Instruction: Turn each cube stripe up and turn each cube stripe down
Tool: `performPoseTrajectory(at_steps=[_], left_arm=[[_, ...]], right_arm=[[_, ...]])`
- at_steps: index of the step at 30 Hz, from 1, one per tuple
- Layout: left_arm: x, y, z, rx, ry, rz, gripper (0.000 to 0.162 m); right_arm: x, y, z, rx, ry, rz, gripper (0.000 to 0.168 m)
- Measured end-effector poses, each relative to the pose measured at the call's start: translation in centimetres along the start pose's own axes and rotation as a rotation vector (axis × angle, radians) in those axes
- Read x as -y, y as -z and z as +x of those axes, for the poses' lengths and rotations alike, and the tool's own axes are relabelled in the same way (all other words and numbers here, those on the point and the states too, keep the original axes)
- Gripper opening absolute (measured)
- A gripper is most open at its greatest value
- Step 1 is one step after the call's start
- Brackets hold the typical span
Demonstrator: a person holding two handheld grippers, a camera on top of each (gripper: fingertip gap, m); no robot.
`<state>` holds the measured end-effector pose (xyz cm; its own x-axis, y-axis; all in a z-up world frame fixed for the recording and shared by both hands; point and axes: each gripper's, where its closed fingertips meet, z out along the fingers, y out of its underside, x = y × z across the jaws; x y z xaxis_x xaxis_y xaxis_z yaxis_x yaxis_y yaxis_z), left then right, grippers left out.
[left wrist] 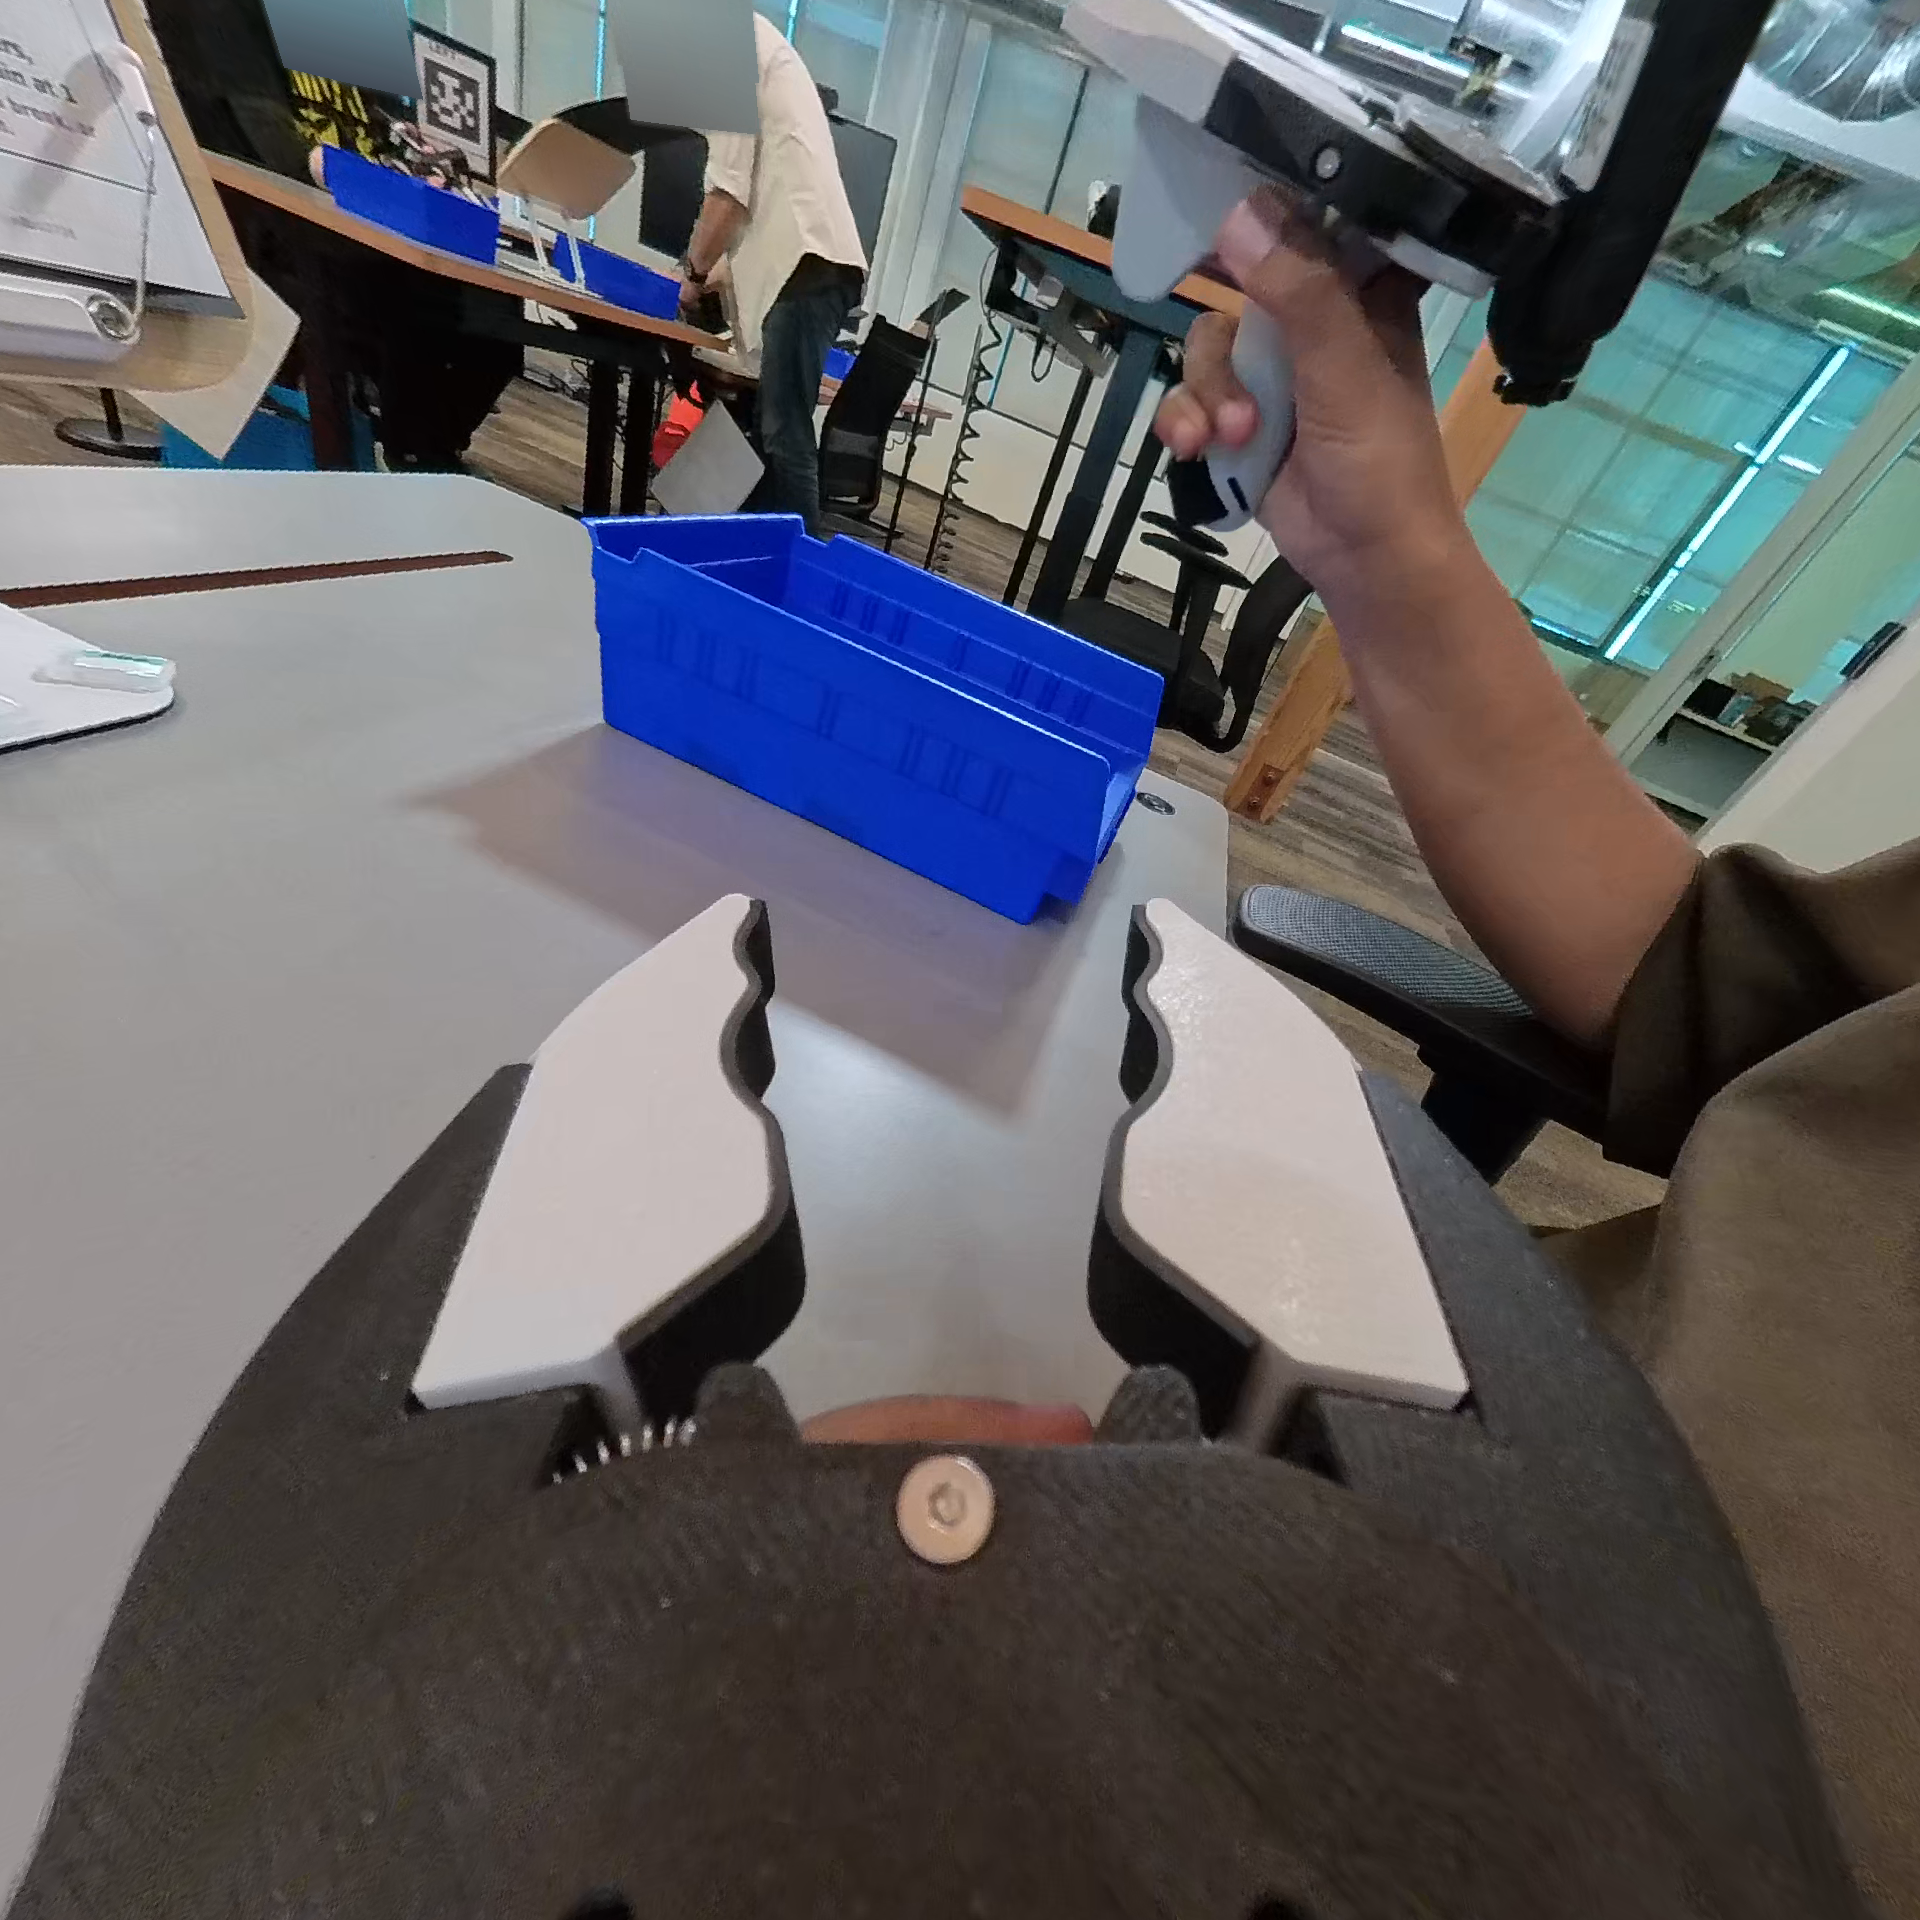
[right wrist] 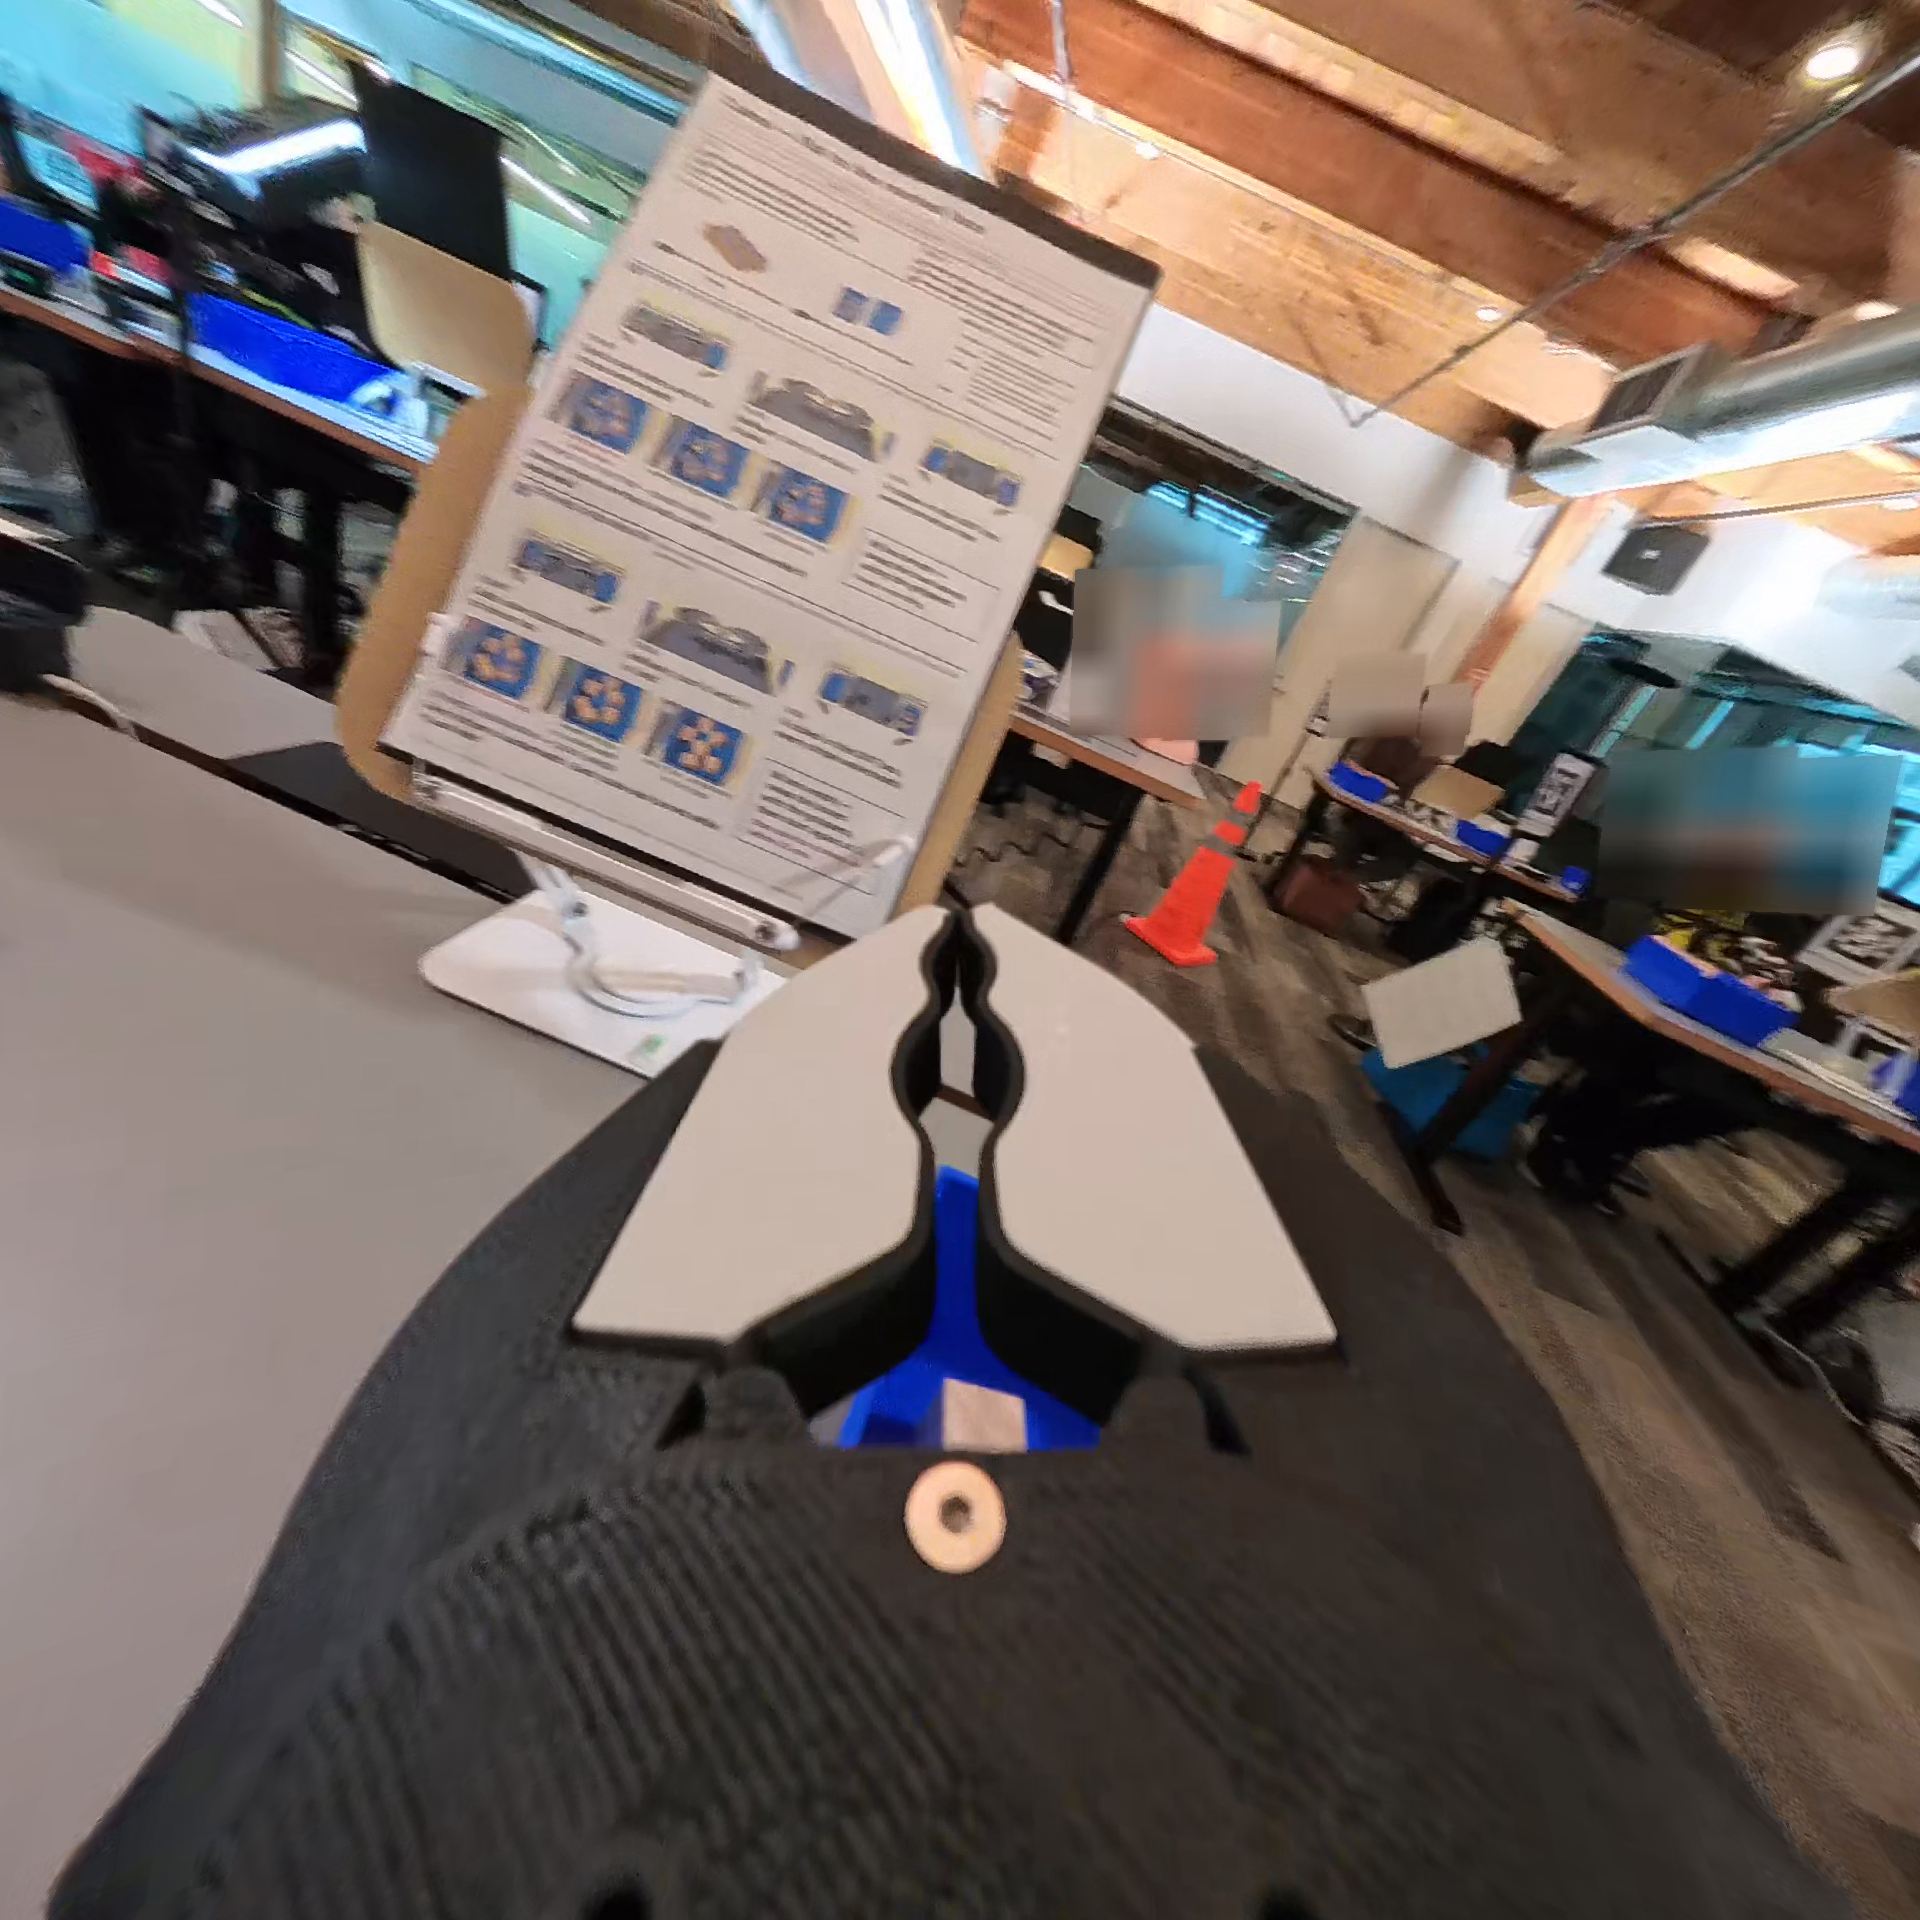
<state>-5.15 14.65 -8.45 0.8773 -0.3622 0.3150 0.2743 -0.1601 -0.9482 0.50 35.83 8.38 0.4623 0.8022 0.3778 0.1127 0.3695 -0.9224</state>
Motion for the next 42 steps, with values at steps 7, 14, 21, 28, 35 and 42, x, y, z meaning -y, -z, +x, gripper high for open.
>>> performPoseTrajectory(at_steps=[7, 14, 21, 28, 35, 42], left_arm=[[0.3, 0.1, -0.9, 0.048, 0.01, 0.017, 0.066], [2.8, 2.7, -4.6, 0.267, 0.024, 0.164, 0.056], [3.7, 4.5, -6.5, 0.392, 0.039, 0.235, 0.048], [4.6, 5.9, -6.0, 0.474, -0.095, 0.291, 0.038], [8.3, 10.2, -6.6, 0.522, -0.132, 0.29, 0.043], [12.5, 29.1, -17.1, 1.189, -0.056, 0.08, 0.067]], right_arm=[[1.3, 0.1, -4.2, 0.003, 0.047, 0.096, 0.0], [1.3, 0.1, -8.8, 0.117, -0.151, 0.211, 0.0], [-0.4, 0.7, -12.7, 0.112, -0.277, 0.241, 0.0], [-2.4, 2.4, -22.1, 0.645, -0.498, 0.184, 0.0], [-4.4, 3.6, -25.2, 0.875, -0.644, 0.154, 0.0], [-6.9, 2.7, -25.8, 0.797, -0.487, 0.038, 0.002]])
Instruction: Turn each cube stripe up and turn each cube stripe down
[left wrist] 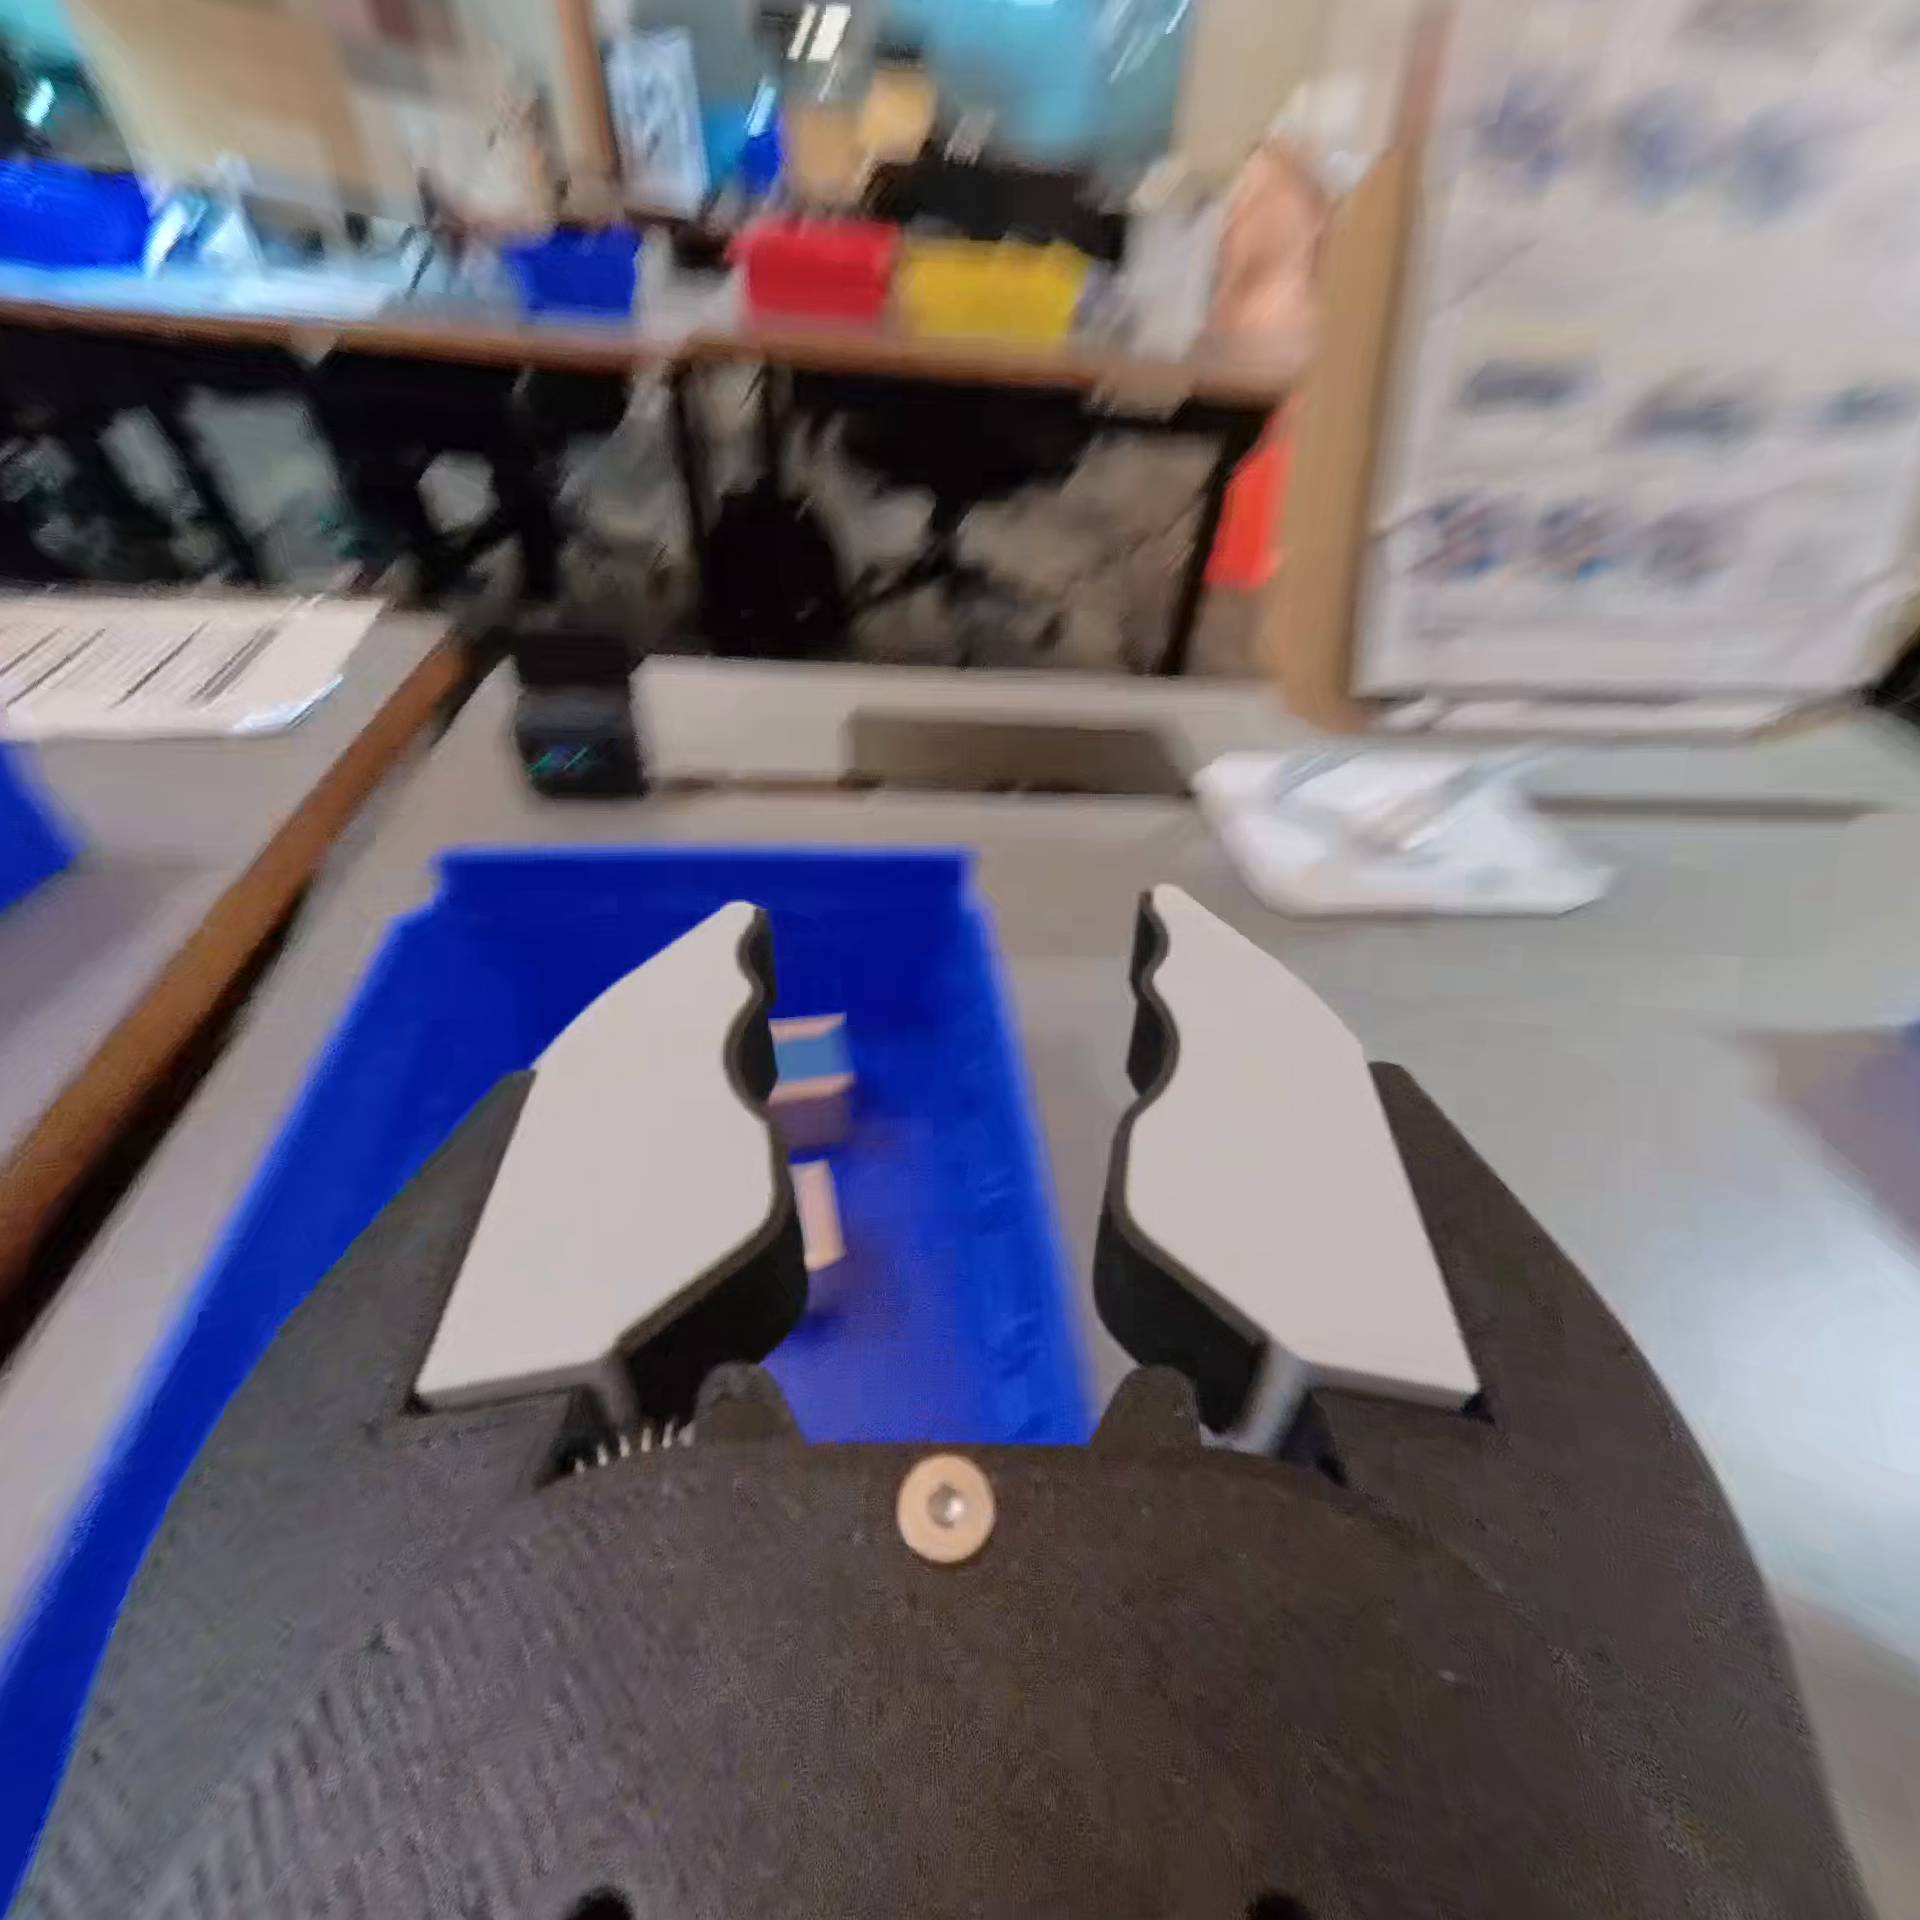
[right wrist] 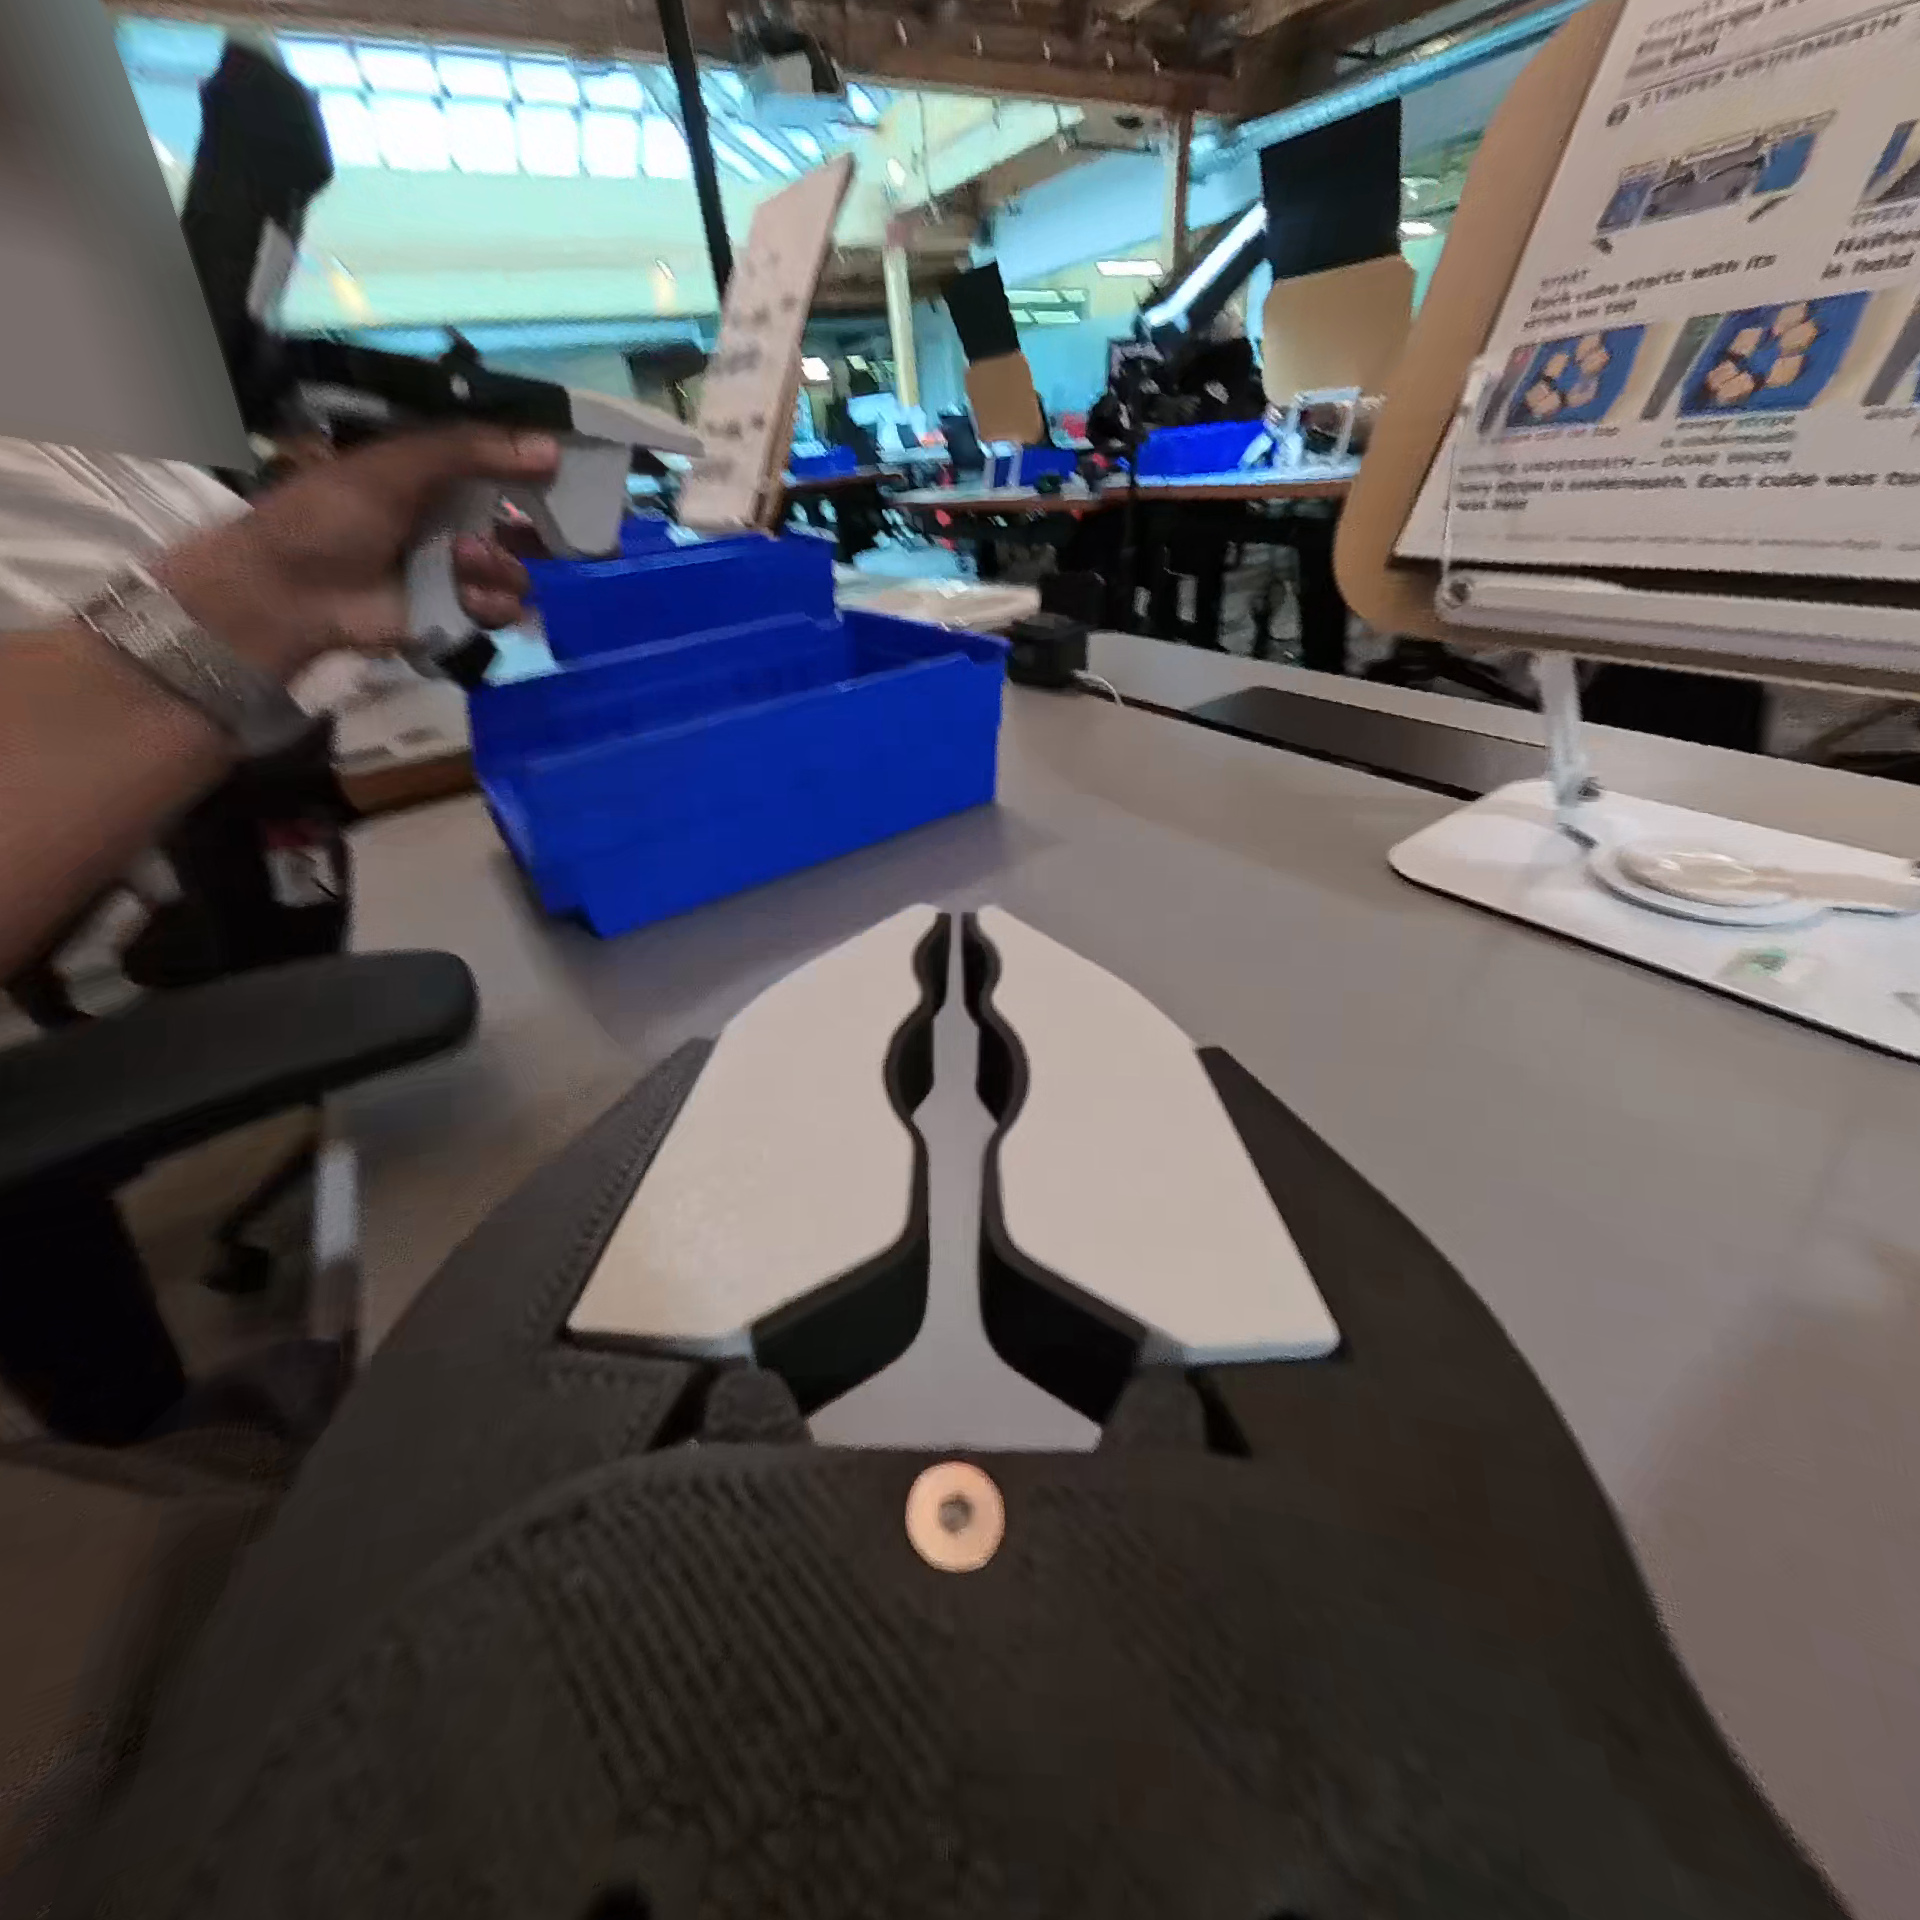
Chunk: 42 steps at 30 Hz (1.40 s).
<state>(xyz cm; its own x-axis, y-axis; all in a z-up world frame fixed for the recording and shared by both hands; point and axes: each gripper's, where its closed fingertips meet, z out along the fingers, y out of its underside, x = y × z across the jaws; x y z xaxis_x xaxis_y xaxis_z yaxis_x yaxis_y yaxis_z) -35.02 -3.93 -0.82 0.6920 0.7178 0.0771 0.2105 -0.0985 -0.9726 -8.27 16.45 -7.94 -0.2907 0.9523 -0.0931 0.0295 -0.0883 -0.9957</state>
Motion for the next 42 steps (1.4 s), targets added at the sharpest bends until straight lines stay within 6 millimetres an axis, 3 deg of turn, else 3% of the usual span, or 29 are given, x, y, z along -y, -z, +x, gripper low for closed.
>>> performPoseTrajectory(at_steps=[2, 3, 5, 9, 12, 17, 23, 25, 27, 29, 32, 35, 37, 39, 42], left_arm=[[-3.3, -1.8, -3.8, 0.073, 0.003, -0.225, 0.075], [-5.3, -2.6, -4.6, 0.077, 0.024, -0.34, 0.077], [-9.5, -3.7, -4.7, 0.046, 0.048, -0.512, 0.078], [-15.5, -4.3, -6.2, 0.177, -0.091, -0.72, 0.075], [-16.2, -4.2, -7.3, 0.254, -0.176, -0.757, 0.07], [-18.3, -4.6, -6.9, 0.186, -0.091, -0.804, 0.065], [-17.9, -5.0, -7.2, 0.228, -0.166, -0.781, 0.045], [-17.3, -5.0, -7.3, 0.229, -0.17, -0.749, 0.044], [-16.1, -4.6, -7.4, 0.211, -0.148, -0.712, 0.044], [-13.2, -4.0, -7.5, 0.206, -0.099, -0.605, 0.043], [-6.8, -2.7, -5.5, 0.077, 0.032, -0.364, 0.043], [0.8, -0.3, 0.3, -0.272, 0.242, -0.066, 0.042], [4.9, 2.1, 4.9, -0.554, 0.361, 0.087, 0.042], [6.9, 3.8, 9.2, -0.785, 0.422, 0.151, 0.042], [7.8, 5.9, 15.5, -1.094, 0.423, 0.183, 0.042]], right_arm=[[-1.6, -0.6, 0.3, -0.053, 0.037, -0.074, 0.022], [-2.5, -1.0, 0.4, -0.078, 0.034, -0.127, 0.034], [-3.9, -1.5, -0.1, -0.076, 0.002, -0.221, 0.047], [-5.0, -2.0, -0.7, -0.066, -0.018, -0.266, 0.049], [-5.9, -2.1, -0.4, -0.075, 0.039, -0.284, 0.047], [-6.5, -2.1, 0.7, -0.142, 0.066, -0.309, 0.033], [-6.4, -1.6, 1.6, -0.199, 0.07, -0.342, 0.031], [-6.7, -1.5, 2.0, -0.215, 0.061, -0.361, 0.03], [-7.2, -1.2, 2.8, -0.245, 0.05, -0.392, 0.017], [-7.7, -0.9, 3.7, -0.285, 0.021, -0.423, 0.003], [-7.8, -0.9, 3.8, -0.257, -0.072, -0.418, 0.011], [-7.4, -1.1, 3.3, -0.197, -0.182, -0.389, 0.022], [-6.4, -1.3, 2.7, -0.154, -0.245, -0.324, 0.028], [-4.9, -1.3, 2.4, -0.127, -0.278, -0.25, 0.035], [-2.2, -0.9, 2.0, -0.127, -0.187, -0.124, 0.034]])
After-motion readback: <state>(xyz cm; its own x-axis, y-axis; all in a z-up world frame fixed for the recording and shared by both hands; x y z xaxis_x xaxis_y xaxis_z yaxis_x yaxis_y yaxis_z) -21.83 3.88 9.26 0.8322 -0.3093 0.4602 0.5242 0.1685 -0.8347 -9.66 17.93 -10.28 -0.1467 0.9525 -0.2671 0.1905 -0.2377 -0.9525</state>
